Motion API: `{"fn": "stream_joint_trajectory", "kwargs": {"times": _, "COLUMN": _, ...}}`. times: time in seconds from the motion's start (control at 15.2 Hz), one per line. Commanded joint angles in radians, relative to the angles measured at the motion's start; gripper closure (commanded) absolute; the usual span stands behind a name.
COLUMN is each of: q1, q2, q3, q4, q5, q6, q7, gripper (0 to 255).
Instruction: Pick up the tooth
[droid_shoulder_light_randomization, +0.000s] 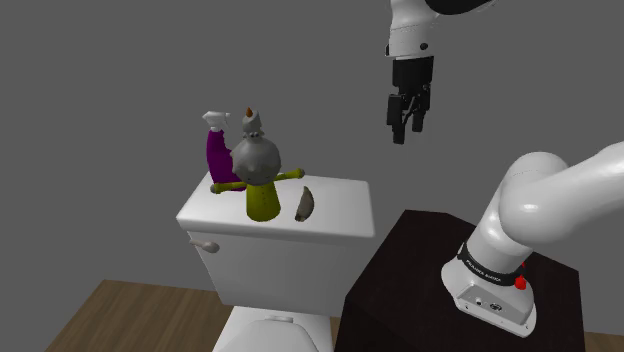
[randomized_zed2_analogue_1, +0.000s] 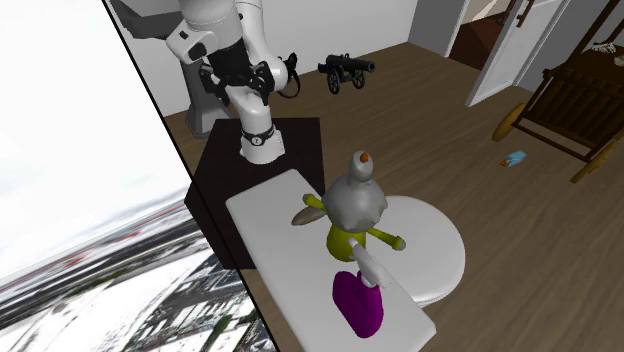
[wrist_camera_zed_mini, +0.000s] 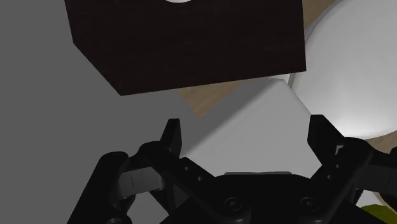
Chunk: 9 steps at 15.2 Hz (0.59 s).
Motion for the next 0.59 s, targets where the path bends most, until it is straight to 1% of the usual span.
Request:
{"fn": "stream_joint_trajectory", "kwargs": {"times": 0.0, "q1": 0.0, "q2": 0.0, "q3": 0.0, "q4": 0.0, "q5": 0.0, "q6": 0.0, "q7": 0.0, "gripper": 0}}
{"fn": "stream_joint_trajectory", "kwargs": {"times": 0.26, "q1": -0.018, "q2": 0.029, "q3": 0.113, "q4": -0.051, "q5": 0.074, "q6": 0.128, "q7": 0.21, "gripper": 0}}
{"fn": "stream_joint_trajectory", "kwargs": {"times": 0.53, "q1": -0.042, "q2": 0.1, "q3": 0.227, "q4": -0.07, "q5": 0.127, "q6": 0.266, "q7": 0.416, "gripper": 0}}
